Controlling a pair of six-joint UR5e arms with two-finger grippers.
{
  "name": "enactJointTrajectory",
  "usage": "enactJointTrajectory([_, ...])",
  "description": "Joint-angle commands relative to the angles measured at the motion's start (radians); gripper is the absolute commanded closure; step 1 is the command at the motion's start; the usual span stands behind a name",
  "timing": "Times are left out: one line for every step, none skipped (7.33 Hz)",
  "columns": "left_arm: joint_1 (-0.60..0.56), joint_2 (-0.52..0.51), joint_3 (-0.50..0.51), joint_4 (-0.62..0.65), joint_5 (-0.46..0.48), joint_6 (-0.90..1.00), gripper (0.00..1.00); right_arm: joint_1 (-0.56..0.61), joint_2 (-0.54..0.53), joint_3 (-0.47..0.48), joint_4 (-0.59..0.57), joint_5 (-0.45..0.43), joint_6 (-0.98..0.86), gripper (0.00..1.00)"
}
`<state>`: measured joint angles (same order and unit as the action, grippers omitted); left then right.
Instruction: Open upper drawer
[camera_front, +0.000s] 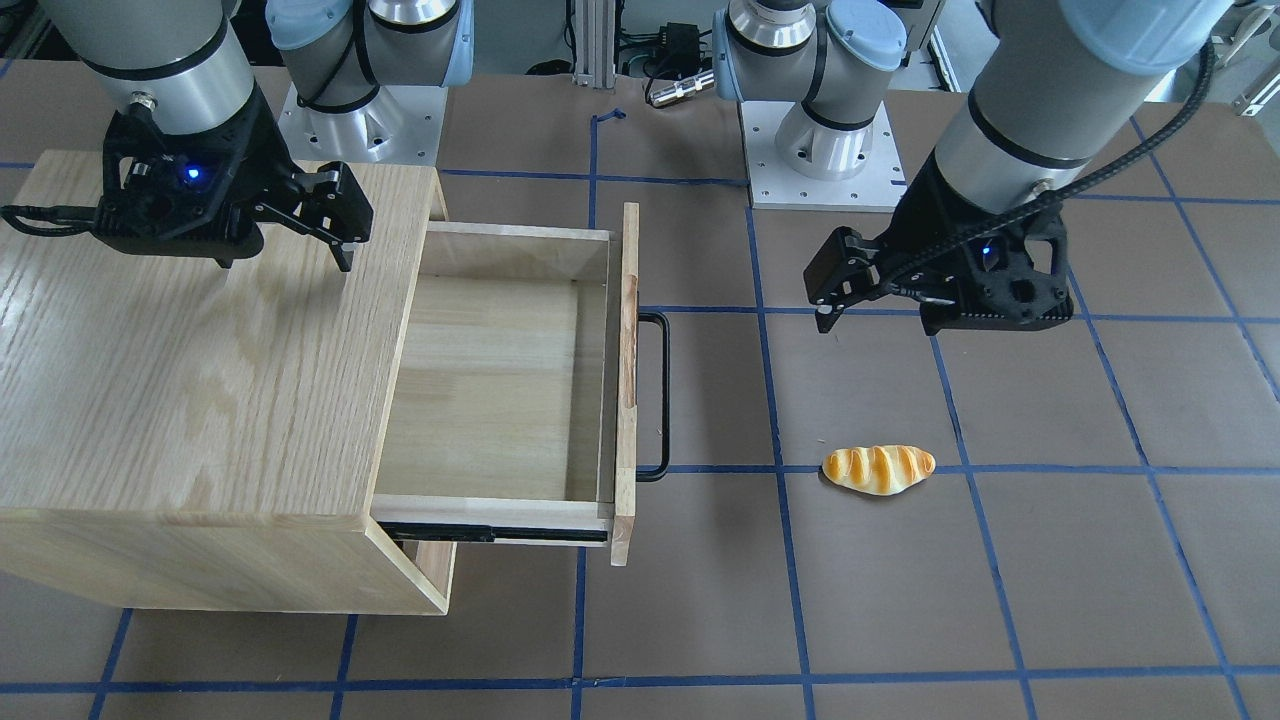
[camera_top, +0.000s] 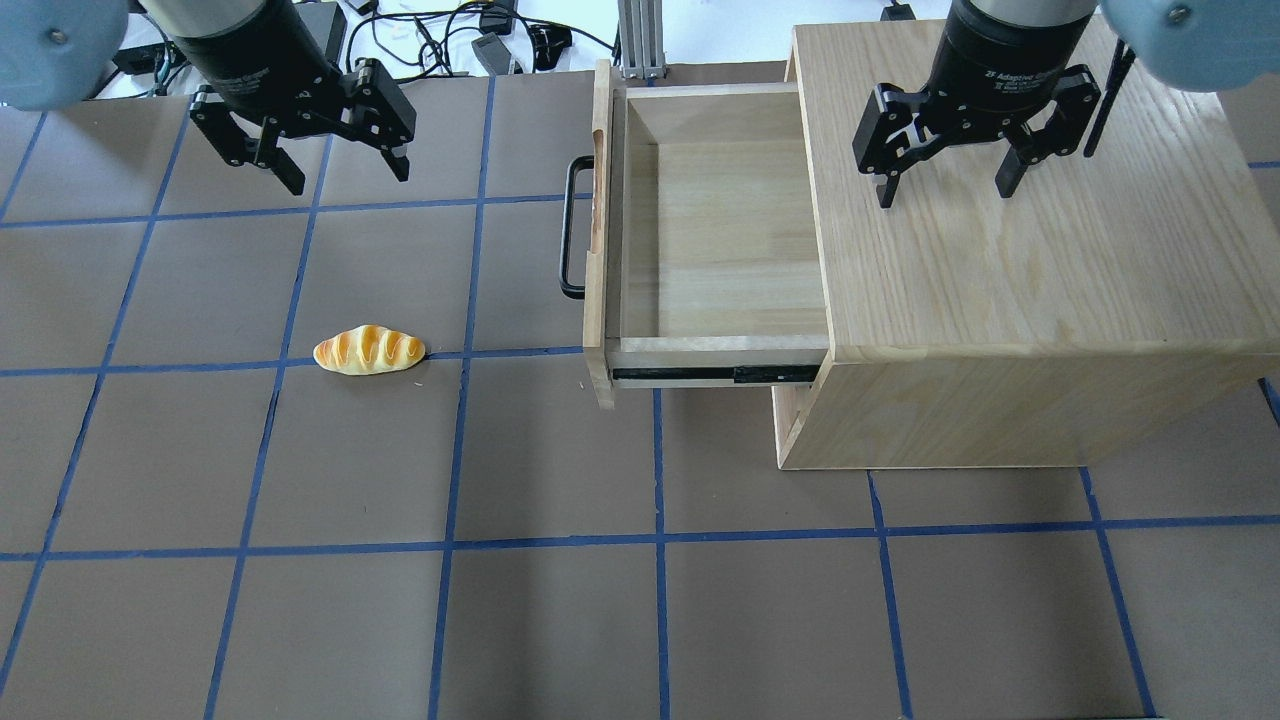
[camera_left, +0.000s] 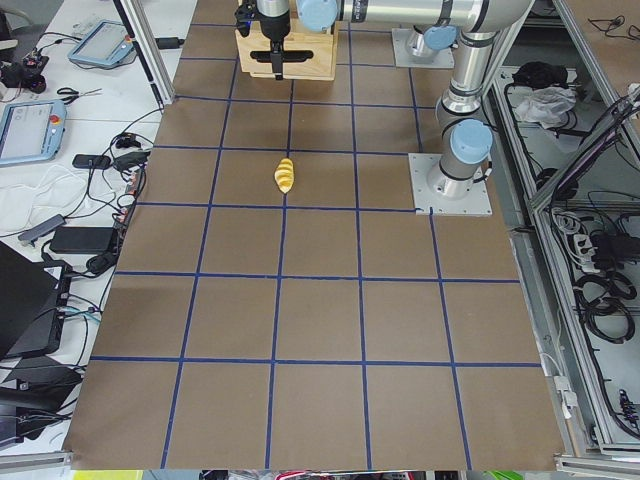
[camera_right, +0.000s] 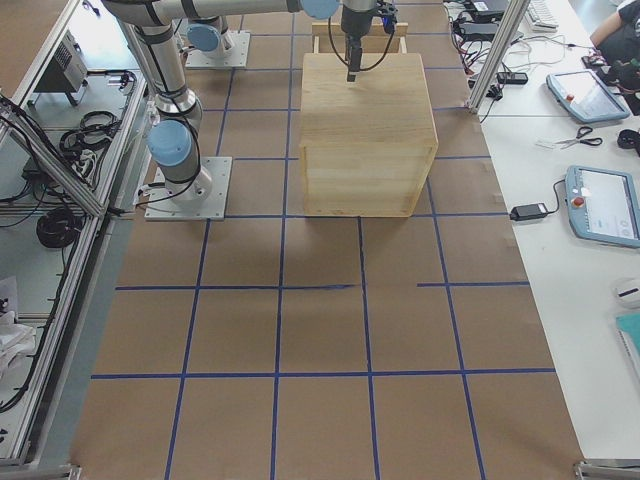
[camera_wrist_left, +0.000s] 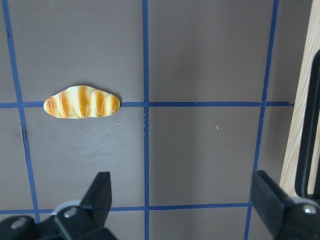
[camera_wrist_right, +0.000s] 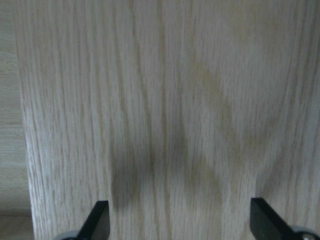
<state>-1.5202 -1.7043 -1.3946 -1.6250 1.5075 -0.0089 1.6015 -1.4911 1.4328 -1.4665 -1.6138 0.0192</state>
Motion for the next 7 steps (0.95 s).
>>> enactJointTrajectory([0.049,0.047,-0.029,-0.038,0.019,0.006,0.0,0.0,0.0,0.0,0.0,0.0,-0.001,0.0])
enactJointTrajectory([0.046,0.064,-0.047,-0.035,0.058,0.026,0.0,0.0,0.0,0.0,0.0,0.0,0.001,0.0])
enactJointTrajectory([0.046,0.077,-0.058,-0.035,0.065,0.056,0.0,0.0,0.0,0.0,0.0,0.0,-0.001,0.0])
enactJointTrajectory([0.044,0.084,-0.061,-0.036,0.074,0.058,0.0,0.0,0.0,0.0,0.0,0.0,0.001,0.0])
enactJointTrajectory([0.044,0.094,-0.067,-0.036,0.071,0.056,0.0,0.0,0.0,0.002,0.0,0.0,0.001,0.0])
enactJointTrajectory([0.044,0.1,-0.082,-0.036,0.063,0.056,0.0,0.0,0.0,0.0,0.0,0.0,0.001,0.0])
enactJointTrajectory([0.044,0.101,-0.086,-0.035,0.063,0.056,0.0,0.0,0.0,0.002,0.0,0.0,-0.001,0.0])
